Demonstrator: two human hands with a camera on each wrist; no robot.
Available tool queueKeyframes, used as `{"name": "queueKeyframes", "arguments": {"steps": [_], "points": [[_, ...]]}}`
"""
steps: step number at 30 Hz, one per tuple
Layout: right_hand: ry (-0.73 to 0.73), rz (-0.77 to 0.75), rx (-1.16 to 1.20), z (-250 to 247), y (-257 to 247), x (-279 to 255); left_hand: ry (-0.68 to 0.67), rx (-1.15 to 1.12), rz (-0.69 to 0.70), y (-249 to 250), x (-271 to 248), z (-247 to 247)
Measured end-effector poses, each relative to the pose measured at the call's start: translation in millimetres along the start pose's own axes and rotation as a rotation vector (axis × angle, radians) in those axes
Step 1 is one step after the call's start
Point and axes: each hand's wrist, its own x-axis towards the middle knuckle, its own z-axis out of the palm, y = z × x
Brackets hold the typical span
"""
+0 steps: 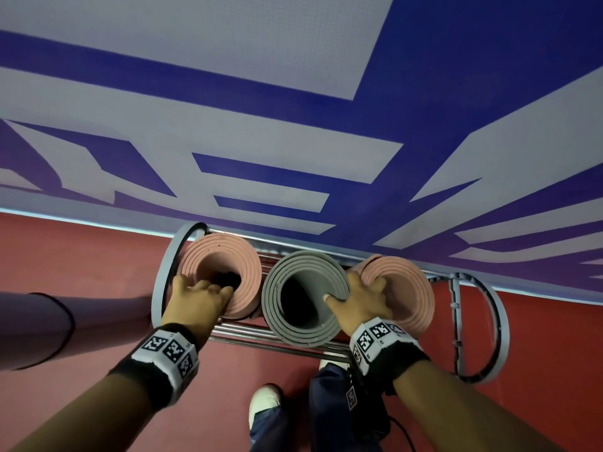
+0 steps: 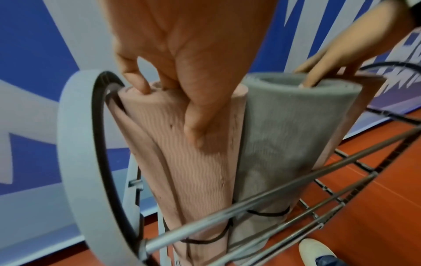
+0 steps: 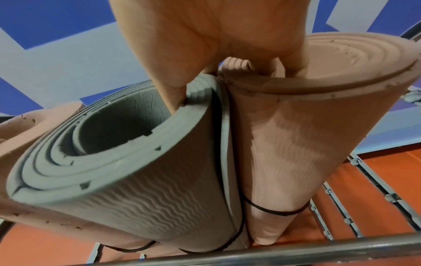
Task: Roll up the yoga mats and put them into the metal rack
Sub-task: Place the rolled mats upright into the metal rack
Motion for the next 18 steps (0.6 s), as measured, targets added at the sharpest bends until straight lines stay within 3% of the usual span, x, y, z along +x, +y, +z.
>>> {"name": "queueKeyframes", "arguments": {"steps": [5,8,12,15,18], "points": [[0.003,-0.001,-0.009,3.3,-0.2,3.4,-0.031,-0.013,-0.012,0.8,6.7,-10.6],[0.003,-0.013,0.001,3.7,0.9,4.1,0.034,-0.081,-0.043,8.4,3.8,-32.3],[-0.03,-0.036,0.019,0.2,4.5,4.7,0.149,-0.228,0.111,37.0,2.9,-55.0],[-0.067,-0.073,0.131,-2.6,11.7,8.3,0.025,-0.23,0.188,60.3,9.0,-60.4],[-0.023,-0.138,0.402,-7.1,27.4,7.4,-0.144,-0.009,0.282,83.3,9.1,-57.3]]}}
